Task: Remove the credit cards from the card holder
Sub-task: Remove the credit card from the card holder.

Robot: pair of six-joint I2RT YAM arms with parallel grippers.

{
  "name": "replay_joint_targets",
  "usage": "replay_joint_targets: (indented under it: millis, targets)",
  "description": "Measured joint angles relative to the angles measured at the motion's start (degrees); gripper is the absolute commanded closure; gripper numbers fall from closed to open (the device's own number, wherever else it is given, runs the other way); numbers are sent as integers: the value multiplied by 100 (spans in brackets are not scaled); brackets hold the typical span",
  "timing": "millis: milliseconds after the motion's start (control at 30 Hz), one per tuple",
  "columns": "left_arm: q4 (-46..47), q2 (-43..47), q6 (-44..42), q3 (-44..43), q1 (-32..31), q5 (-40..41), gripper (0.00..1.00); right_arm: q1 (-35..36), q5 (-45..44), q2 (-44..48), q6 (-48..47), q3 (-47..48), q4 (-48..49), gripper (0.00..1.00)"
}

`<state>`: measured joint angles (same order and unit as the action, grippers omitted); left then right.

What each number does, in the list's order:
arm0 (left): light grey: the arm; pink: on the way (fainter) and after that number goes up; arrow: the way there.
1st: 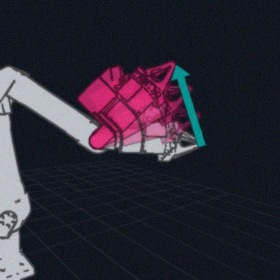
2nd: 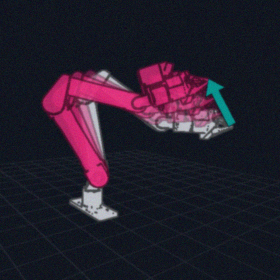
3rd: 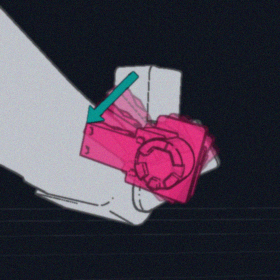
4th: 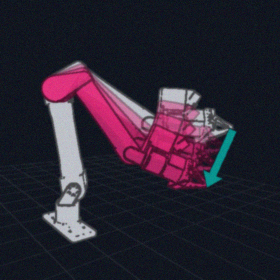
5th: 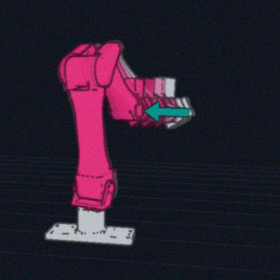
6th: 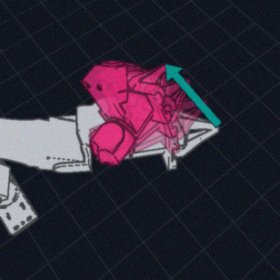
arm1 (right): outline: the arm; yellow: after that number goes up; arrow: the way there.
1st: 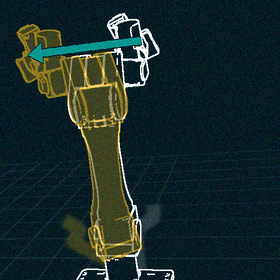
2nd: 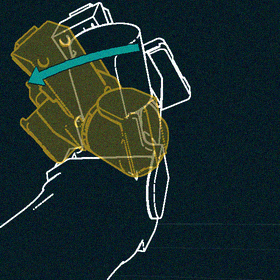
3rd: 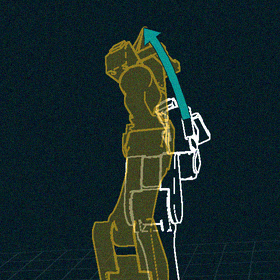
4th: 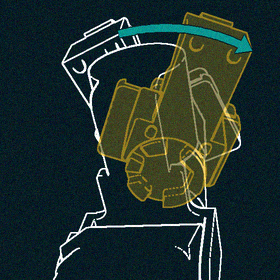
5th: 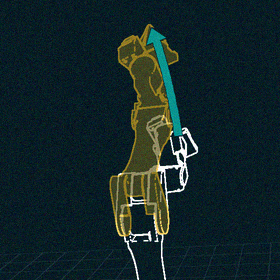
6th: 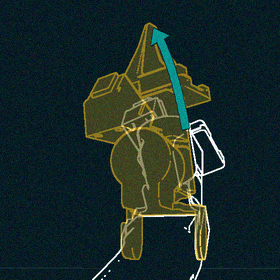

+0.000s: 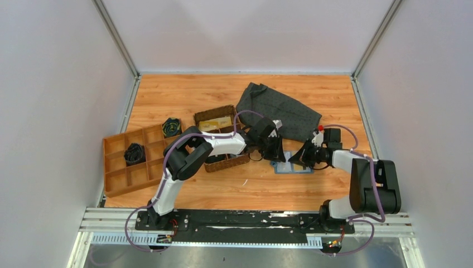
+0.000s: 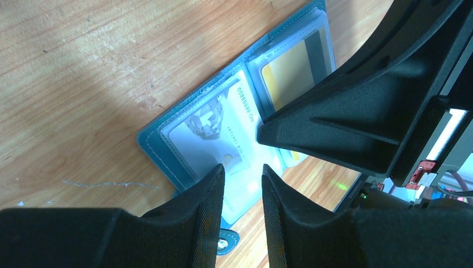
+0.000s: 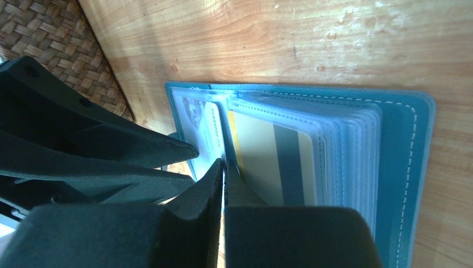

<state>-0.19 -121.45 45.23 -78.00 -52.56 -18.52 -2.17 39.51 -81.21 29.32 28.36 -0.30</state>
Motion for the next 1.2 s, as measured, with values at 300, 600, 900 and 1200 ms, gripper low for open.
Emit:
replay_joint_targets:
  millis: [300,600,900,1200]
  targets:
    - [0,0,-13,0,4,-24,64,-391,439,81,435,-457,697,100]
    - [0,0,-55,0,31,-37,64,-660,855,92,824,-837,1322,100]
    - [-4,-4,-138,0,46,-48,64,-708,1150,468,973,-870,1453,100]
    - [-133,59,-291,-7,46,7,63,-723,925,841,699,-553,772,88]
